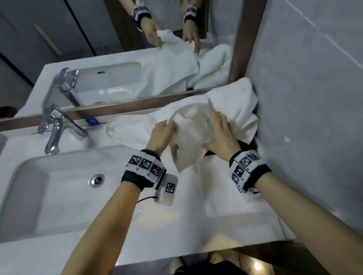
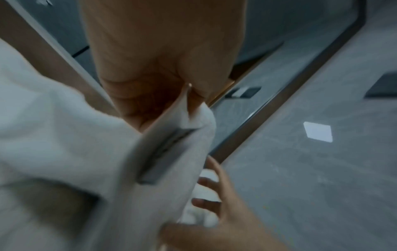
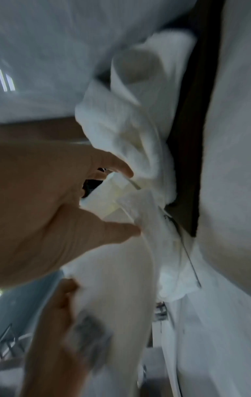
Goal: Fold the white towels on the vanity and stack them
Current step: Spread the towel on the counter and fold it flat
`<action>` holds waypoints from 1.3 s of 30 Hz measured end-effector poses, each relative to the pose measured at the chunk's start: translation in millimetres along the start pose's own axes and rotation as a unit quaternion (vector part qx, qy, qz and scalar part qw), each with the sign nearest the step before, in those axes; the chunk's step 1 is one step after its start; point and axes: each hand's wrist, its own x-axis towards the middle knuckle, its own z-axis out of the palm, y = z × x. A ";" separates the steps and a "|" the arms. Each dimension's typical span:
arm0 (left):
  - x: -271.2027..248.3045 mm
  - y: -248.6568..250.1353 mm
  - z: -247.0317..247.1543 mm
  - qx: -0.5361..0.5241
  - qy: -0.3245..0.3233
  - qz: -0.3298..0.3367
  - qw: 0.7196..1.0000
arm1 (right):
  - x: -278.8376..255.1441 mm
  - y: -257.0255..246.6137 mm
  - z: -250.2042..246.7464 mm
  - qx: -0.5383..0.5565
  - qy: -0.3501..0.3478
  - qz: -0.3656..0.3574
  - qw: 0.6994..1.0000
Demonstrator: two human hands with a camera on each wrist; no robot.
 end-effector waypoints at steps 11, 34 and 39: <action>-59.6 32.6 -78.6 -0.073 0.077 0.097 0.990 | 20.1 -72.2 12.8 0.035 -0.021 -0.011 0.999; -41.3 -14.2 -92.7 0.187 0.063 0.111 0.974 | -28.3 -16.0 -91.8 0.096 0.113 0.089 0.985; -50.7 -37.5 -93.1 0.221 -0.017 0.094 0.971 | -34.8 -5.9 -86.9 0.087 0.168 0.100 0.977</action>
